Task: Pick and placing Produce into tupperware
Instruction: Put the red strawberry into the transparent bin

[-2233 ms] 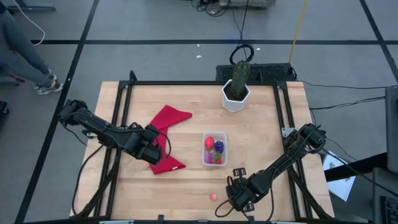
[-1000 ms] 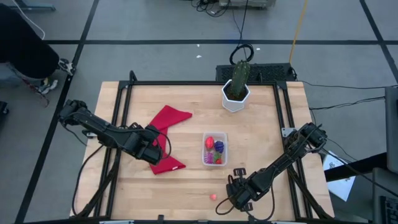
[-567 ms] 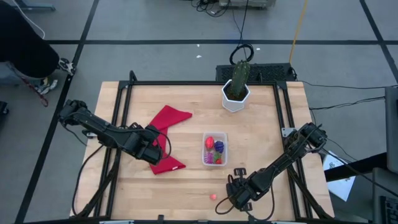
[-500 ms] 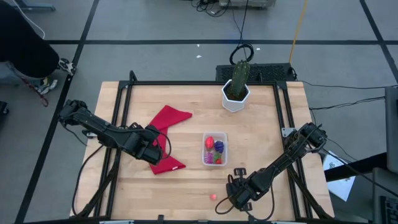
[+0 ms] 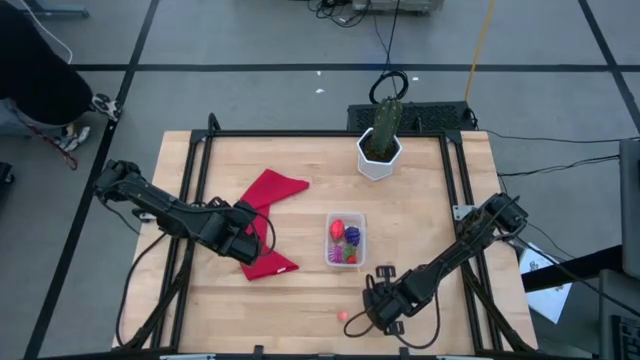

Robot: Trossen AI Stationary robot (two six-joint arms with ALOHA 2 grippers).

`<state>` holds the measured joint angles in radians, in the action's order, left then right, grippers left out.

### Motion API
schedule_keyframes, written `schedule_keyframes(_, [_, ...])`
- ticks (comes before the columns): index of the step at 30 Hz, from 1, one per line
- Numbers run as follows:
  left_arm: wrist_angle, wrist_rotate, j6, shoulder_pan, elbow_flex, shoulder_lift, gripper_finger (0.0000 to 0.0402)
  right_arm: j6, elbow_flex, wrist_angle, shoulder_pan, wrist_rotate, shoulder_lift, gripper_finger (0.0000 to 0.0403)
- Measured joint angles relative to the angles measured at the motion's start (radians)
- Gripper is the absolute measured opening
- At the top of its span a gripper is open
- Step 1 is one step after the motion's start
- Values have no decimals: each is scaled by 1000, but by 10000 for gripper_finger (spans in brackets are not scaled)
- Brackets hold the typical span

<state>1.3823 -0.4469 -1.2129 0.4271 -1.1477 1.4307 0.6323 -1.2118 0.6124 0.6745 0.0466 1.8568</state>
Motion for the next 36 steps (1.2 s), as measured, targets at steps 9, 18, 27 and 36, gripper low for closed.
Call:
schedule_keyframes(9, [0, -8, 5, 0, 0, 0, 379, -17, -1, 5, -18, -3, 0, 115])
schedule_keyframes(18, [0, -8, 5, 0, 0, 0, 379, -44, -3, 6, -77, -116, -1, 115])
schedule_keyframes(27, [0, -8, 10, 0, 0, 0, 379, -45, -3, 5, -98, -157, -3, 115])
schedule_keyframes(36, [0, -1, 5, 0, 0, 0, 379, -26, -4, 5, -98, -157, -3, 115])
